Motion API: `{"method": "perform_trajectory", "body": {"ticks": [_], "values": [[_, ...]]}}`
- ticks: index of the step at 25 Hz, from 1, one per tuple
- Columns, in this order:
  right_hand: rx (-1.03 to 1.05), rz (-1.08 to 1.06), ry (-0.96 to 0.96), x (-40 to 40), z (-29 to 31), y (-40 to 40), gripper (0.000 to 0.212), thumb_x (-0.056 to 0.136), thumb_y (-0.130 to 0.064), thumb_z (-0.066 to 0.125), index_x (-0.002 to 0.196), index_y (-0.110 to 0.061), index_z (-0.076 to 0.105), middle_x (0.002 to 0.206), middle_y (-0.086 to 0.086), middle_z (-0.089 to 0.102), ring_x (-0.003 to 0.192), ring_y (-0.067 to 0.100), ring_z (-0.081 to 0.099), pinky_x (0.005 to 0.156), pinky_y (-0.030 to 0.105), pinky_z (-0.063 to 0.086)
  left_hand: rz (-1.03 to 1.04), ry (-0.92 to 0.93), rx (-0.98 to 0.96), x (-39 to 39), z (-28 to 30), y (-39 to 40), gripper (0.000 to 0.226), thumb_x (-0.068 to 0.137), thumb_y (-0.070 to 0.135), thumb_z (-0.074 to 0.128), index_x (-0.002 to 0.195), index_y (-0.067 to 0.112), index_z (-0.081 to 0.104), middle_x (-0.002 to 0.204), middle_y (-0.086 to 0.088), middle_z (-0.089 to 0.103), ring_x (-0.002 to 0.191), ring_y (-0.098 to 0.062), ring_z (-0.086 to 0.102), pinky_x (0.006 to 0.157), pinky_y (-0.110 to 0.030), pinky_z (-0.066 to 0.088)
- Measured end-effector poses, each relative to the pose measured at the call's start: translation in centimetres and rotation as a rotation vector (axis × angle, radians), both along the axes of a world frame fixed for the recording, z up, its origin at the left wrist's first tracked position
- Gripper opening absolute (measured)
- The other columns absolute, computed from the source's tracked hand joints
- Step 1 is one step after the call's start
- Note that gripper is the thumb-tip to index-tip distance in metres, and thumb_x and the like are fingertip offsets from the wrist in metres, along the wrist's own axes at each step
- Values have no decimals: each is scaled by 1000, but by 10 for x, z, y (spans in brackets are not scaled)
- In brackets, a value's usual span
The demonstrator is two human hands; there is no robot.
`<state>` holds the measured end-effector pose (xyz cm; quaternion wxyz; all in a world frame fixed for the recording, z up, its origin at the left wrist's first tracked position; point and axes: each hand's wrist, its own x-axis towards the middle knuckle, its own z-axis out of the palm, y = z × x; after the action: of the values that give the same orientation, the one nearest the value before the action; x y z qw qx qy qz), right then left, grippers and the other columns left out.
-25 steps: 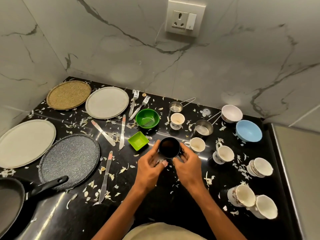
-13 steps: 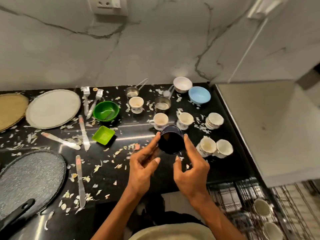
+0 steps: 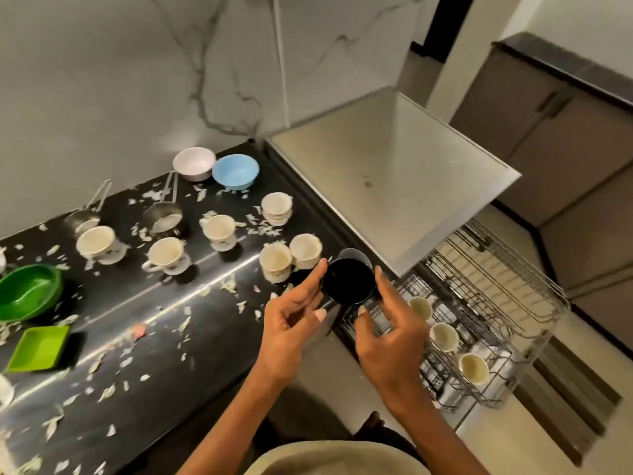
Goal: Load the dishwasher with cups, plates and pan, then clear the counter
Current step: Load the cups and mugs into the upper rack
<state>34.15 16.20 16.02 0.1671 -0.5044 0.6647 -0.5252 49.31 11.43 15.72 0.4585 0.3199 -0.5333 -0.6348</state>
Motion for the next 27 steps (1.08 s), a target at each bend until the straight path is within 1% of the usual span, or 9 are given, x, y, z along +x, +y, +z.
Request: {"method": "perform_trajectory", "body": {"ticks": [8, 10, 12, 14, 17, 20, 23, 25, 27], "values": [[165, -243, -159, -156, -30, 52, 63, 83, -15, 63, 145, -13, 52, 140, 3, 60, 127, 15, 60, 99, 44, 55, -213, -77, 94, -171, -21, 22, 68, 89, 18, 57, 147, -7, 33, 143, 0, 56, 138, -20, 47, 110, -30, 40], [241, -289, -194, -187, -44, 61, 62, 84, -10, 67, 144, -14, 52, 139, 2, 61, 121, 21, 64, 94, 49, 57, -218, -129, 149, -208, -35, 26, 71, 87, 23, 60, 148, -2, 34, 141, 7, 57, 138, -15, 47, 110, -27, 40], [310, -314, -246, -211, -55, 65, 60, 86, -6, 69, 143, -15, 54, 136, -4, 61, 120, 17, 64, 97, 47, 56, -216, -198, 191, -237, -49, 30, 74, 82, 29, 63, 147, 6, 35, 135, 20, 60, 135, -7, 48, 110, -24, 40], [354, -341, -265, -233, -68, 64, 57, 85, -5, 71, 140, -15, 58, 129, -8, 64, 112, 9, 66, 98, 40, 56, -235, -260, 232, -264, -61, 33, 65, 82, 25, 65, 142, 19, 39, 125, 28, 63, 129, 0, 52, 105, -20, 43], [422, -324, -356, -257, -88, 55, 51, 84, -4, 67, 133, -19, 66, 118, -4, 73, 95, 6, 70, 87, 38, 60, -262, -301, 259, -294, -73, 33, 52, 84, 9, 57, 130, 31, 45, 111, 32, 67, 114, 9, 58, 93, -12, 44], [486, -328, -430, -269, -103, 36, 46, 82, -2, 66, 121, -24, 72, 97, -12, 75, 81, 7, 70, 75, 33, 60, -222, -350, 307, -308, -90, 19, 63, 78, 8, 56, 138, 23, 42, 106, 29, 70, 105, 11, 61, 89, -13, 47], [528, -303, -491, -277, -114, 7, 45, 82, 2, 64, 111, -32, 73, 80, -12, 72, 59, 11, 63, 56, 32, 54, -181, -385, 348, -317, -109, -5, 72, 73, 4, 49, 140, 22, 32, 118, 17, 63, 108, 14, 59, 93, -12, 46], [563, -298, -536, -285, -126, -13, 46, 82, 5, 62, 102, -35, 72, 78, -9, 73, 59, 15, 64, 54, 30, 53, -183, -399, 407, -326, -117, -25, 74, 74, -2, 46, 144, 15, 31, 121, 16, 58, 105, 16, 59, 88, -8, 45], [603, -306, -583, -292, -135, -31, 45, 83, 6, 61, 97, -35, 73, 81, -9, 74, 70, 22, 71, 59, 34, 58, -167, -445, 430, -333, -126, -40, 69, 83, -18, 42, 147, 7, 32, 116, 15, 59, 98, 18, 60, 85, -7, 45]]}}
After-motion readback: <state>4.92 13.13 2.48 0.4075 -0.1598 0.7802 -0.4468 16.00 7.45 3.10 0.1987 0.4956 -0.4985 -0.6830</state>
